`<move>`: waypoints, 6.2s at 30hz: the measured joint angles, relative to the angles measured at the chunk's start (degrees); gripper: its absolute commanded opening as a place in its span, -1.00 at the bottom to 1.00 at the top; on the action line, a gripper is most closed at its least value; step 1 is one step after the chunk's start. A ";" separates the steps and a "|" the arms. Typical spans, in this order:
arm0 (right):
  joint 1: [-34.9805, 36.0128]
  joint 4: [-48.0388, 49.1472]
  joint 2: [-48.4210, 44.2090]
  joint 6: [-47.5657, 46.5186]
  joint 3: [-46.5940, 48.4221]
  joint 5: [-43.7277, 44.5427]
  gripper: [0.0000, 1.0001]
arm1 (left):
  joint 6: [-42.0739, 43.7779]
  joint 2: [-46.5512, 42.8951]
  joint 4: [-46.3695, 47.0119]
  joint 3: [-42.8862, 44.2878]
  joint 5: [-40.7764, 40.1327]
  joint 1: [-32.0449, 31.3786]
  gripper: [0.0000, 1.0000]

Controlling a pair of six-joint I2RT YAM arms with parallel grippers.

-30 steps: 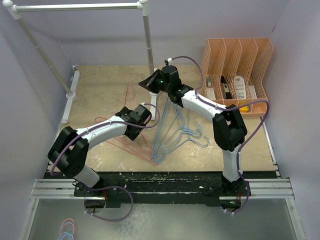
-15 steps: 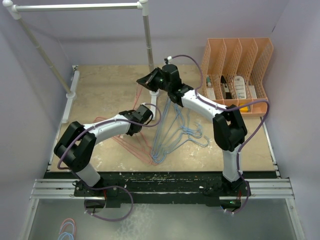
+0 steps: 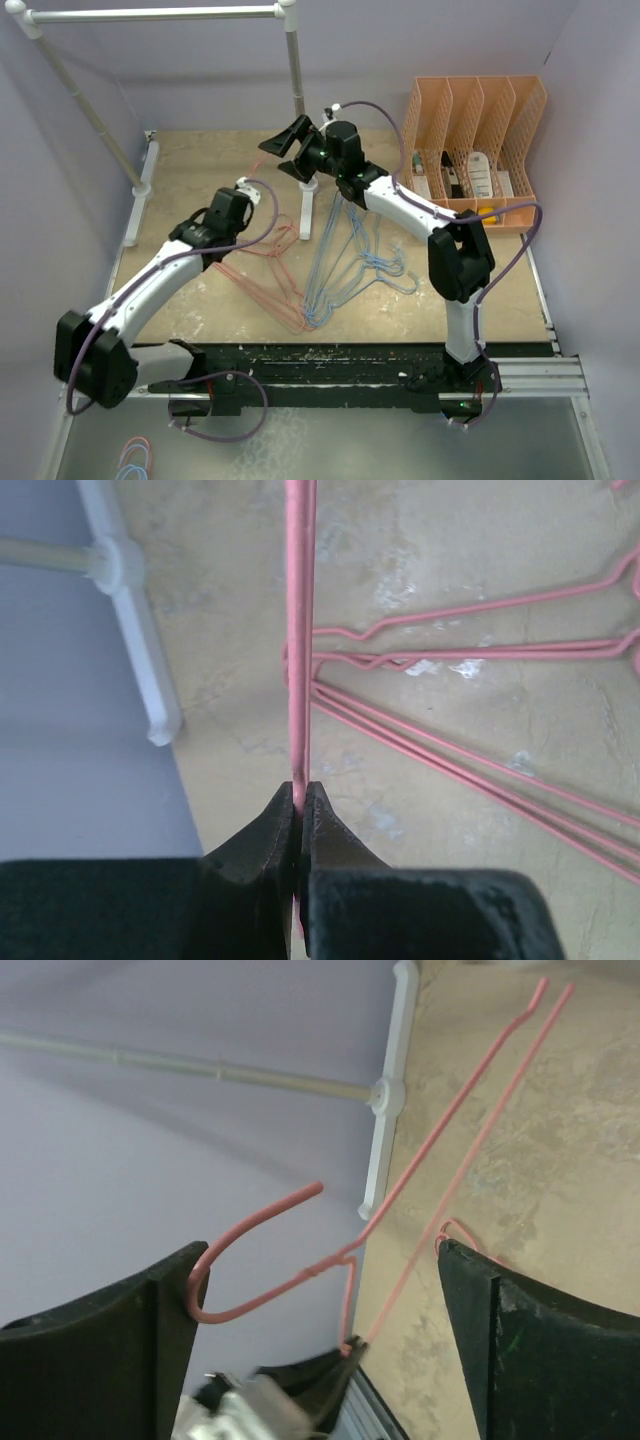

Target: Organize the hangers

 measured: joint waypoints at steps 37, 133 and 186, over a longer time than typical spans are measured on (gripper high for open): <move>-9.40 -9.88 -35.76 -23.19 -23.52 2.05 0.99 | 7.32 3.65 -27.10 55.34 36.37 23.15 -1.00; -10.05 -45.46 -21.62 -11.21 -40.92 36.76 -1.00 | 12.52 9.09 -16.17 21.86 38.53 -8.90 0.98; -10.78 -47.34 -31.15 -10.60 -20.79 22.82 -0.81 | 0.00 21.86 -2.93 8.92 0.76 -34.60 -1.00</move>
